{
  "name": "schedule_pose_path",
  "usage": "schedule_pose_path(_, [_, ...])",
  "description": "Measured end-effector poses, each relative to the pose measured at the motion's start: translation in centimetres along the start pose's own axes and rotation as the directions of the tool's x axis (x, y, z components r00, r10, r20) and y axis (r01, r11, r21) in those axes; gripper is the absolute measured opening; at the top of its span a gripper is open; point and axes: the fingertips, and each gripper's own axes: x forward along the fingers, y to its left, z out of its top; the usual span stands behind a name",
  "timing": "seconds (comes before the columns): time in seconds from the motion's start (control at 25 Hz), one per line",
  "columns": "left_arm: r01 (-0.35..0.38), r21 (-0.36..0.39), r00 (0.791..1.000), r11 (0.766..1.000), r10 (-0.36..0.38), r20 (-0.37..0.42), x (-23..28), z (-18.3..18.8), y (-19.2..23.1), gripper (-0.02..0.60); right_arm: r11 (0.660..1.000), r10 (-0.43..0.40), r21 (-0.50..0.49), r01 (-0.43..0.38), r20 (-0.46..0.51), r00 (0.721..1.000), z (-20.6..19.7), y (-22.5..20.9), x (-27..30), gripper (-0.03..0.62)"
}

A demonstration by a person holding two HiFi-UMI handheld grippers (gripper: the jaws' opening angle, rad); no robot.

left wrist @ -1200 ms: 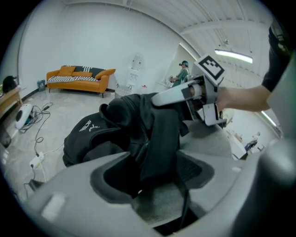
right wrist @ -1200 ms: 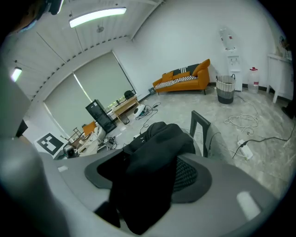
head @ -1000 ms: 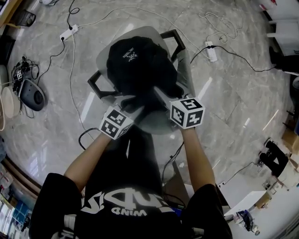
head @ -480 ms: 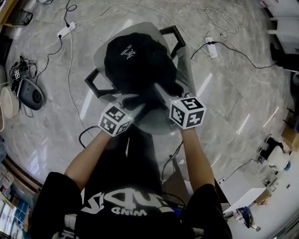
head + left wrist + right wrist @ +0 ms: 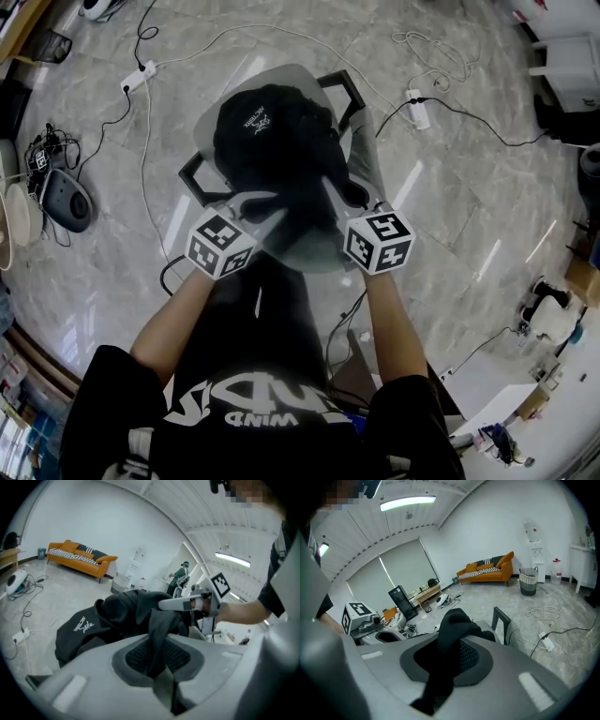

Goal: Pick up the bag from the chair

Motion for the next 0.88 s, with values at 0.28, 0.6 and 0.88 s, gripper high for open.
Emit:
schedule_pose_path(0.28, [-0.055,0.044,0.996,0.997,0.052,0.066,-4.8,5.7,-1.0,0.048,0.999,0.033,-0.014,-0.033,0.052,0.998,4.5,3.9,-1.8,0.043])
schedule_pose_path(0.6, [-0.102,0.063,0.976,0.993,0.087,0.197,-10.6,12.0,-2.3,0.044,0.996,0.075,-0.056,-0.067,0.143,0.987,10.9,9.0,-4.2,0.043])
schedule_pose_path(0.88, [-0.091,0.153,0.957,0.984,0.044,0.286,-15.2,16.4,-7.1,0.044,0.994,0.072,-0.094,-0.051,0.237,0.969,15.2,13.4,-9.7,0.044])
